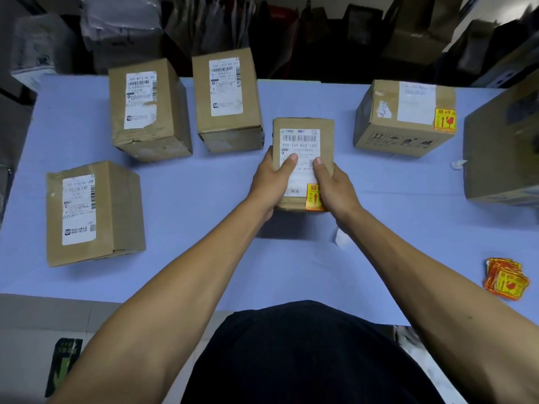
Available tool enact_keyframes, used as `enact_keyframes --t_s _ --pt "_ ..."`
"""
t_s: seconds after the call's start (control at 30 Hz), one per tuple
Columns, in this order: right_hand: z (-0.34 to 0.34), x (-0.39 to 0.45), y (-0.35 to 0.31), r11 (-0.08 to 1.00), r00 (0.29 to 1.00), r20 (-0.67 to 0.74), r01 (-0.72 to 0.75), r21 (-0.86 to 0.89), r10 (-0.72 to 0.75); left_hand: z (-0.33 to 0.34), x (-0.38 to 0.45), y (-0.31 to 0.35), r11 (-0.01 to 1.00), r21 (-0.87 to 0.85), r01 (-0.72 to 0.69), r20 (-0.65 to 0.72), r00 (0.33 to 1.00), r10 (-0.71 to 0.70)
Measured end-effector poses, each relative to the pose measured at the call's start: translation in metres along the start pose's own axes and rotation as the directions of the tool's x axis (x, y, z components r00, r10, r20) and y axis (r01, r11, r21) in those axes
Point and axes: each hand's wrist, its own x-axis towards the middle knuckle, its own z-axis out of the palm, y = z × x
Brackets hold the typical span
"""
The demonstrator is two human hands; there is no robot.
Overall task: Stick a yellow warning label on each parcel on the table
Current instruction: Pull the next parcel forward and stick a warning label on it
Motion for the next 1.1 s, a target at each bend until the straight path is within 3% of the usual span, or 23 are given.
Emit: enact_keyframes --t_s 0.23,0.5,0.7,0.93,1.1 --pt "-0.018 0.062 -0.035 0.999 0.998 -0.033 0.043 -0.03 -0.044 0.014 0.069 0.033 0.999 -0.007 -0.045 0.047 0.998 0.046" --pt "-0.022 0.122 -0.04 0.996 1.0 -0.004 -0.023 -0.089 0.023 0.025 0.127 0.037 0.996 0.068 0.056 0.008 0.998 -0.057" --pt "-0.023 0.155 -0.042 0.988 0.999 -0.038 -0.044 -0.146 0.039 0.031 0.155 0.04 0.98 0.181 0.085 -0.033 0.996 -0.08" --pt "-0.019 0.159 -0.039 0.979 0.995 -0.1 0.005 -0.202 -0.026 0.031 0.158 0.036 0.919 0.393 -0.023 -0.079 0.995 0.059" --pt "-0.021 0.152 -0.047 0.957 0.997 -0.076 0.006 -0.29 -0.029 0.026 0.154 0.043 0.899 0.438 0.01 -0.053 0.999 0.015"
